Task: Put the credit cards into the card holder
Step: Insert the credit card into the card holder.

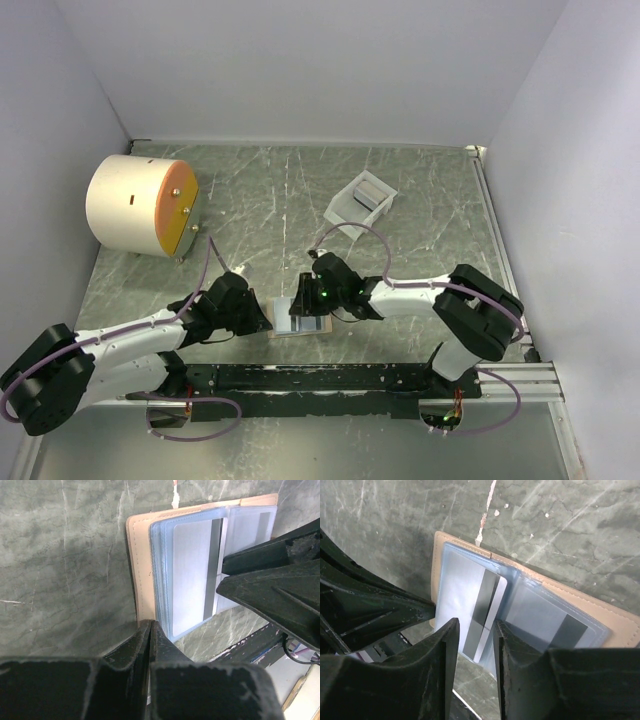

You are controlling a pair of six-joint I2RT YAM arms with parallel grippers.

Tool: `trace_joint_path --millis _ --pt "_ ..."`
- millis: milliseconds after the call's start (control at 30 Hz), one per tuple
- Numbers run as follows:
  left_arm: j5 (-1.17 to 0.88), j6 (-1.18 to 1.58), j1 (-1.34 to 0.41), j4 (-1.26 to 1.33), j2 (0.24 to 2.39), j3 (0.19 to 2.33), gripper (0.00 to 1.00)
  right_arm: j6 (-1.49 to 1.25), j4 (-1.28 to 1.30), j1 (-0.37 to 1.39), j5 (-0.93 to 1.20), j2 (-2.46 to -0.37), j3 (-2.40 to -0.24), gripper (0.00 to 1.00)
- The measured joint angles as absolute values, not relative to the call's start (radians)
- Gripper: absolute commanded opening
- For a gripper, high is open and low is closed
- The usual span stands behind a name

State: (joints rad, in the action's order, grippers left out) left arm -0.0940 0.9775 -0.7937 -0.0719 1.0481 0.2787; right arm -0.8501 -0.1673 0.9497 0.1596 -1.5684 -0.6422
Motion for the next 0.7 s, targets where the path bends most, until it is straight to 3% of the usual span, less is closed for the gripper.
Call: trace_joint_path --millis 233,400,533,700 --pt "-0.094 0.978 -0.794 -0.073 1.049 0.279 0.12 -0.855 -0.183 0.950 0.167 -1.581 -0.647 0.23" --pt "-0.094 0.982 -0.794 -0.096 1.040 0.284 0.17 -0.849 -0.179 0.950 0.166 -1.573 -0.647 0.23" --pt "-0.098 0.994 -0.794 -0.137 1.000 0.297 0.29 -0.840 -0.152 0.950 0.156 -1.548 -0.647 0.27" --pt "-0.100 1.011 -0.794 -0.162 0.950 0.348 0.46 -0.820 -0.080 0.950 0.135 -1.522 -0.680 0.26"
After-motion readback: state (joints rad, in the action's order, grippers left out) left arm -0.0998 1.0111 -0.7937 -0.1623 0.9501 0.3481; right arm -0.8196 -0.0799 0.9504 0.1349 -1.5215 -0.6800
